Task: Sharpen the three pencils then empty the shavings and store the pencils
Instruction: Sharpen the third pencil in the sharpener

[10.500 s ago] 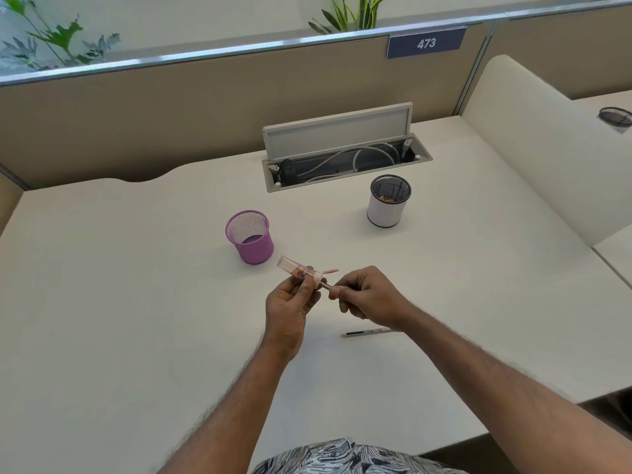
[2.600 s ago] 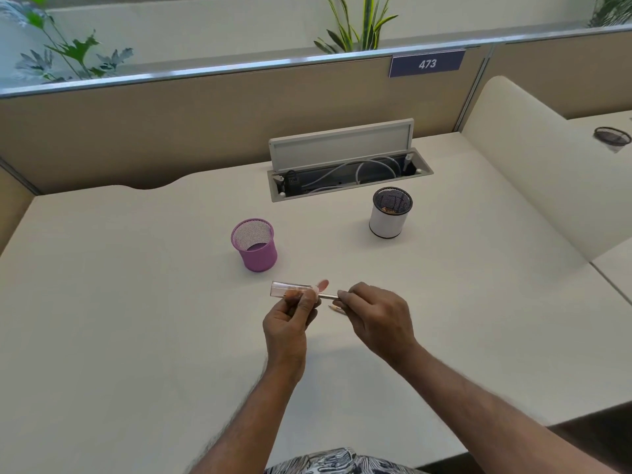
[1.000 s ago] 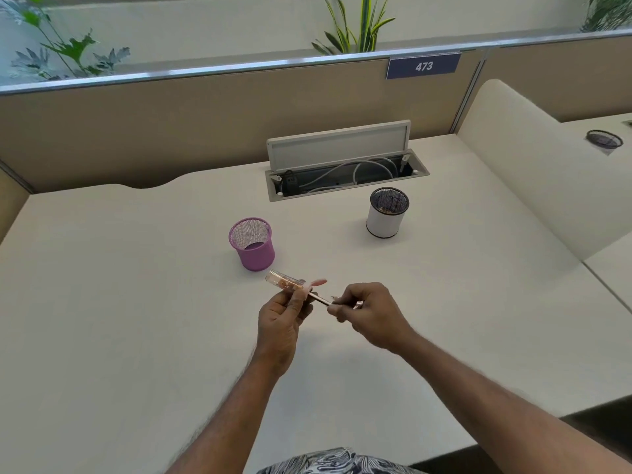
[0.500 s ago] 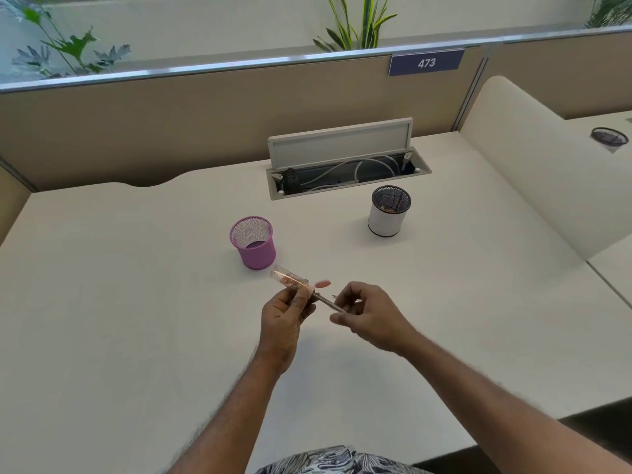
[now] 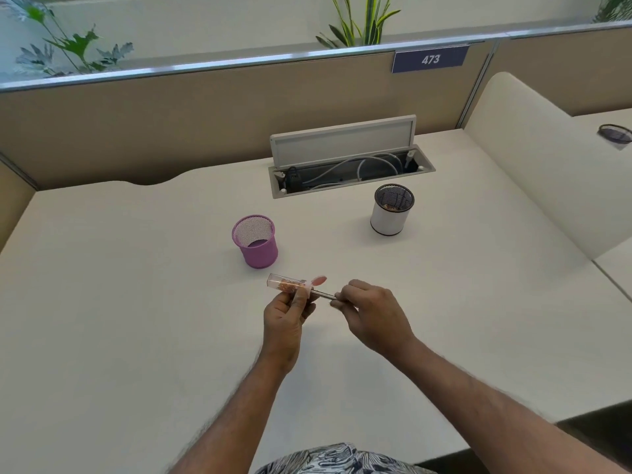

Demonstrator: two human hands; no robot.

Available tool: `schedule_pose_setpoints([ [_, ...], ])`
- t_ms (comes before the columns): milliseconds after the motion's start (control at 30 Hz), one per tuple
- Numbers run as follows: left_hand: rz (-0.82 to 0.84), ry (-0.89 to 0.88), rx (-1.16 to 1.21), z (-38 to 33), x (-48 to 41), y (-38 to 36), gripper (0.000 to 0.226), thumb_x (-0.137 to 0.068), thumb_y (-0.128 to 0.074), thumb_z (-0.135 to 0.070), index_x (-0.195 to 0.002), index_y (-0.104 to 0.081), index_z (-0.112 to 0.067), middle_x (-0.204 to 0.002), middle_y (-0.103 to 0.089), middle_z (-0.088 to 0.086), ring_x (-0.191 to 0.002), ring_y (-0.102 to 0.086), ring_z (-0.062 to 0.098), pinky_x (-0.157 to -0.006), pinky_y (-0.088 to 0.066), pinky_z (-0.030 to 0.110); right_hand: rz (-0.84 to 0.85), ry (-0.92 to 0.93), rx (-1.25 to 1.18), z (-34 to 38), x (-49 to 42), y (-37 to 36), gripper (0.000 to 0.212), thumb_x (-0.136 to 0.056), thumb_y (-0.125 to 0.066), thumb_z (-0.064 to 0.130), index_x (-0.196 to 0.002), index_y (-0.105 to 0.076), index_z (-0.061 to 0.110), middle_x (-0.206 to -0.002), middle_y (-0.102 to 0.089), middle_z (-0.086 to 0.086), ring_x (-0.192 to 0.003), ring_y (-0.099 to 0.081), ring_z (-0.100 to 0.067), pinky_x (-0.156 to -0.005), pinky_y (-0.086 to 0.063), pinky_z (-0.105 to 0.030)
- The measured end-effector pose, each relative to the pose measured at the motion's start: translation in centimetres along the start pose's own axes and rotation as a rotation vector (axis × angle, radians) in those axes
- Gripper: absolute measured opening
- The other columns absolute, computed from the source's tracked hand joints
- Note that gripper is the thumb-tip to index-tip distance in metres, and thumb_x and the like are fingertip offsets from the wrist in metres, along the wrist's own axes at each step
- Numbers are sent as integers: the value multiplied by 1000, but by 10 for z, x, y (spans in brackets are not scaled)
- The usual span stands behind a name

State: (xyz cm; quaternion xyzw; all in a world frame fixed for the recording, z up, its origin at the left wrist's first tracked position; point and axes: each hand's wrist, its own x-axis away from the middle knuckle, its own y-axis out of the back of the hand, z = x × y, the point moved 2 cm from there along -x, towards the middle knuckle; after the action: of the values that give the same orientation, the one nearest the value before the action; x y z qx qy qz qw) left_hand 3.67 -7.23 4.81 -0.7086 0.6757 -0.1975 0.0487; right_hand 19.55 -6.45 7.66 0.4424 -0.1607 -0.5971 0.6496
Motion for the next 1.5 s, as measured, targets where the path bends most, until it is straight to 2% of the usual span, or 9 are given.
schedule_pose_setpoints([
  [200, 52, -7, -61, -1, -1, 4, 25, -92, -57, -35, -98, -74, -17, -120, -73, 3, -106, -63, 12, -95, -47, 33, 242, -379, -366, -8, -7, 5, 27, -81, -75, 25, -59, -62, 29, -61, -66, 5, -67, -62, -23, -62, -47, -38],
  [333, 105, -22, -103, -5, 0, 5, 23, -94, -58, -37, -100, -76, -24, -121, -72, 4, -110, -64, 15, -93, -47, 32, 470, -608, -731, -12, -8, 8, 25, -86, -71, 24, -63, -64, 19, -55, -59, -1, -41, -37, -14, -43, -28, -23],
  [500, 141, -11, -94, -6, 2, 5, 23, -91, -60, -39, -98, -75, -23, -122, -72, 7, -105, -64, 13, -90, -48, 30, 729, -808, -914, -17, -8, 12, 20, -90, -66, 26, -83, -69, 8, -59, -54, -2, -38, -29, -9, -40, -21, -19],
  [700, 73, -27, -65, -3, 0, 6, 27, -92, -57, -36, -100, -74, -16, -119, -73, 6, -103, -64, 13, -94, -49, 34, 484, -613, -782, -15, -6, 6, 18, -77, -79, 11, -84, -62, 10, -66, -58, -1, -43, -43, -14, -41, -31, -22],
  [833, -9, -38, -34, -1, 0, 4, 27, -89, -59, -35, -99, -76, -16, -117, -74, 4, -102, -63, 14, -91, -48, 32, 107, -138, -254, -9, -1, 4, 16, -80, -75, 10, -79, -60, 14, -69, -58, 3, -56, -49, -11, -53, -41, -27],
  [900, -41, -49, -18, 0, 0, 1, 26, -89, -59, -35, -98, -79, -20, -116, -75, 1, -103, -63, 13, -89, -49, 30, -48, 90, 22, -3, 4, 3, 11, -82, -74, 11, -80, -63, 9, -72, -59, 0, -57, -51, -18, -49, -44, -31],
  [1000, -75, -60, 5, 1, 2, -1, 23, -93, -58, -32, -95, -79, -25, -113, -75, -1, -101, -64, 13, -85, -52, 25, -158, 227, 208, -1, 8, 2, 9, -82, -75, 13, -80, -68, 8, -71, -61, -2, -53, -54, -23, -40, -43, -32],
  [1233, -72, -43, 38, 4, 3, -3, 26, -97, -54, -26, -95, -80, -24, -114, -75, 2, -104, -64, 14, -85, -53, 24, -105, 163, 52, -5, 9, 1, 16, -84, -72, 8, -73, -63, 1, -66, -53, -6, -47, -44, -27, -39, -42, -36],
  [1500, -26, -27, 30, -1, 1, -1, 32, -102, -49, -17, -90, -79, -18, -116, -74, 8, -102, -62, 15, -87, -51, 27, 158, -356, -500, -11, -5, 6, 21, -76, -80, 14, -61, -68, 23, -64, -68, 4, -45, -44, -3, -50, -34, -17],
])
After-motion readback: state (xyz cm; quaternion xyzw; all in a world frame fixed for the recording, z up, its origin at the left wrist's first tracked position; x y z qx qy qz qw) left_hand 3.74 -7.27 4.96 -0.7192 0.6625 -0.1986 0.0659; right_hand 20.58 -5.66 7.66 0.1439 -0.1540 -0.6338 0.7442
